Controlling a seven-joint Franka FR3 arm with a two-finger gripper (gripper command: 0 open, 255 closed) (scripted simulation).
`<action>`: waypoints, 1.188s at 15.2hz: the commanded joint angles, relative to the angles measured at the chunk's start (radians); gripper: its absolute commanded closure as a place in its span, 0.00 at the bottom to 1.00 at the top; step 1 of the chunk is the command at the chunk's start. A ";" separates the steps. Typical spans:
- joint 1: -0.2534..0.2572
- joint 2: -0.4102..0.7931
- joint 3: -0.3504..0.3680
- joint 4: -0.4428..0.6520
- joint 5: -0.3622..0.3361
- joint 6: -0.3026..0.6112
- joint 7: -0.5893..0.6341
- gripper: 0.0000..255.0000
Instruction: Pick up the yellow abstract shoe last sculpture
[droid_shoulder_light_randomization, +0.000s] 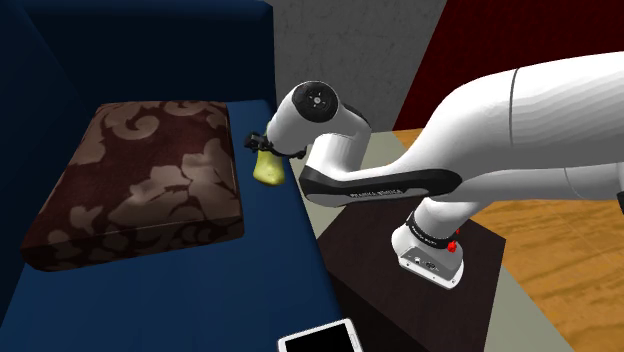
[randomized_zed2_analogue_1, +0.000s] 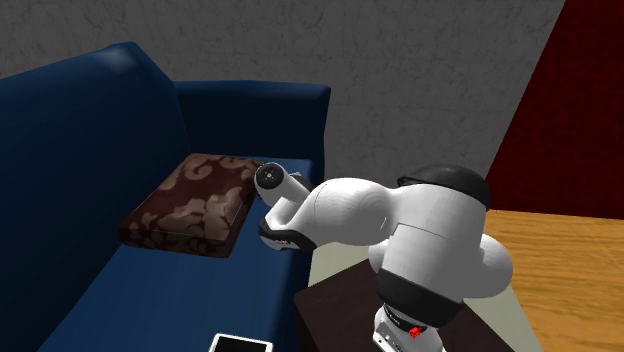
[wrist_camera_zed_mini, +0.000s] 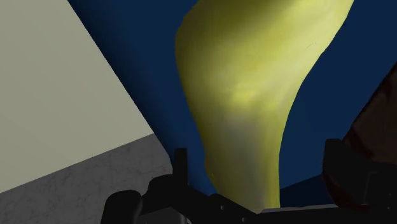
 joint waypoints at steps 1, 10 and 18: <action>-0.036 0.014 0.048 -0.010 -0.001 0.038 0.019 0.00; -0.036 0.014 0.049 -0.009 -0.001 0.038 0.019 1.00; 0.028 -0.013 -0.041 0.011 0.000 -0.034 -0.015 1.00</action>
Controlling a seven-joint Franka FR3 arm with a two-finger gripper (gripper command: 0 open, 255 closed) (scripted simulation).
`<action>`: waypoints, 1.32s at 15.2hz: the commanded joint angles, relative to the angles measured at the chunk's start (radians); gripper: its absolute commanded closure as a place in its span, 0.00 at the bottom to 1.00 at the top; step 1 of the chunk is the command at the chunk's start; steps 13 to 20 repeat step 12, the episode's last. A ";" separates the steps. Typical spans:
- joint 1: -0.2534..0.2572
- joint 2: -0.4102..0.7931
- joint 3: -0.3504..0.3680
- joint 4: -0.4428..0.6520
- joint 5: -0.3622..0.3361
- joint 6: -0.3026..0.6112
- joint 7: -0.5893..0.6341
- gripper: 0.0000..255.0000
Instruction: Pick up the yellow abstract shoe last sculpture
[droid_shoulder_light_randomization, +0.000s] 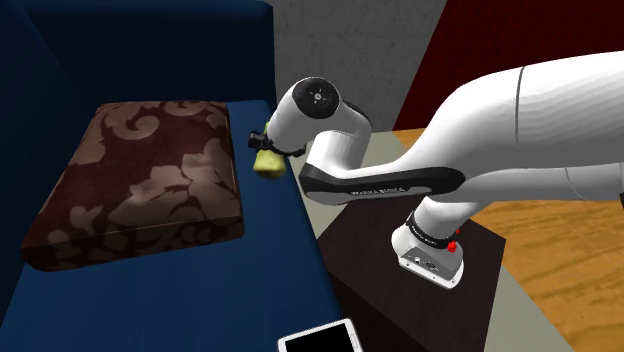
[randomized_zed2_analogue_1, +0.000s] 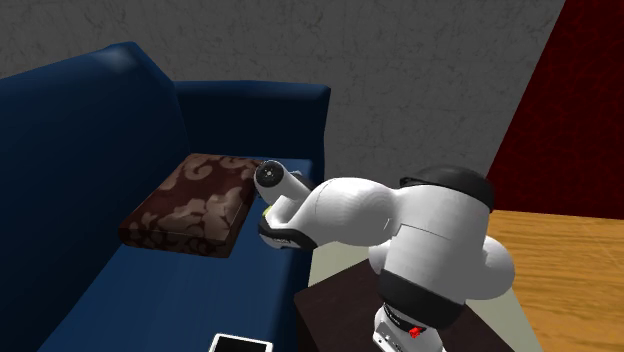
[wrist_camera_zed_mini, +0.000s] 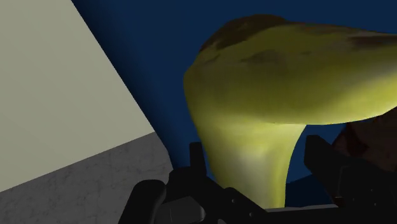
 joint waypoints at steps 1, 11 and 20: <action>0.023 -0.011 -0.035 0.011 0.000 -0.031 -0.014 1.00; 0.095 -0.060 -0.162 0.067 -0.005 -0.160 -0.070 1.00; 0.095 -0.060 -0.162 0.067 -0.005 -0.160 -0.069 1.00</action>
